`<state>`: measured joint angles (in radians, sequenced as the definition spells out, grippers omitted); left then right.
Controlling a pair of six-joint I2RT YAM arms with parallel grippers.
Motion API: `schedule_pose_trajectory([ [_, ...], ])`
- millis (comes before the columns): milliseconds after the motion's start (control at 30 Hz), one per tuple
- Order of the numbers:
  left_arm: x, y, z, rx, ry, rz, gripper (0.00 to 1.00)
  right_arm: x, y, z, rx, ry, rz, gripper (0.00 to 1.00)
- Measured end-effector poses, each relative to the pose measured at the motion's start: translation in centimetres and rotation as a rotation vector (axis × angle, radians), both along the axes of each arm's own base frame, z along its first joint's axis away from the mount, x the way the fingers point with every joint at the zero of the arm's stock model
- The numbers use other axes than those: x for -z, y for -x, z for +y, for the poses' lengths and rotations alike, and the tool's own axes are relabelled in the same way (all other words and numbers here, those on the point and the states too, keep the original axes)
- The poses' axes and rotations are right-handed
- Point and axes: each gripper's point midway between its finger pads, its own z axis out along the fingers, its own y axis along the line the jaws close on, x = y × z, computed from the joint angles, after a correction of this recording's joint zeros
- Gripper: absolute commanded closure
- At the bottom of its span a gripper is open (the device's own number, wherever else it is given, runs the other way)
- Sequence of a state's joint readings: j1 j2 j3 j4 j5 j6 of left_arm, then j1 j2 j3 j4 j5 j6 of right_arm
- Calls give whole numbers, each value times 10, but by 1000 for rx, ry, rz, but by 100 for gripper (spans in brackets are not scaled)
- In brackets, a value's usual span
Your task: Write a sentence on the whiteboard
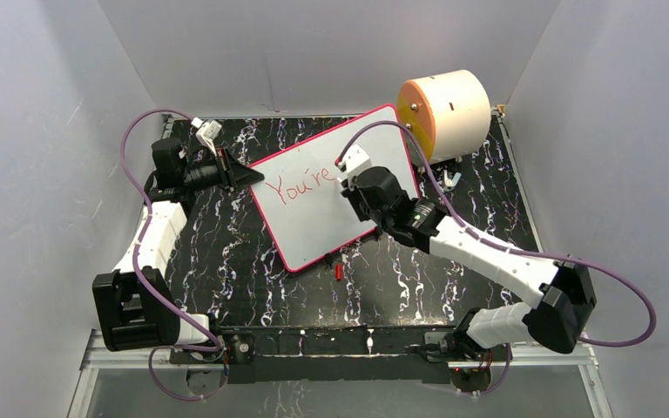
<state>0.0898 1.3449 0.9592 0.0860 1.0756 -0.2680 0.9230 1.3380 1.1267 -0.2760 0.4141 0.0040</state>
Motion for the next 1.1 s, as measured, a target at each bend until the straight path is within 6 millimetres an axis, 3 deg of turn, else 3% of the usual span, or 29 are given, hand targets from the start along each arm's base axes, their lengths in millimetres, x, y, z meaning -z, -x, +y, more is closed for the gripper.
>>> schedule_pose_trajectory([
  [33, 1, -2, 1, -12, -10, -2, 65, -2, 1, -1, -1, -6, -4, 100],
  [300, 7, -9, 14, -144, -99, 44, 37, -33, 10, -9, -13, -89, -59, 100],
  [433, -6, -13, 28, -257, -155, 26, 23, -41, 14, -9, -29, -127, -75, 100],
  [533, -26, -11, 40, -367, -178, -11, 15, -46, 17, -8, -42, -158, -85, 100],
  [700, -62, -2, 56, -521, -158, -38, 16, -45, 21, -4, -67, -206, -87, 100],
  [800, -73, 6, 56, -559, -111, -18, 19, -41, 25, -1, -88, -229, -85, 100],
  [933, -79, 16, 47, -556, -34, 29, 23, -43, 30, 3, -119, -273, -89, 100],
  [1100, -72, 25, 31, -538, 47, 125, 24, -53, 36, 8, -157, -341, -121, 100],
])
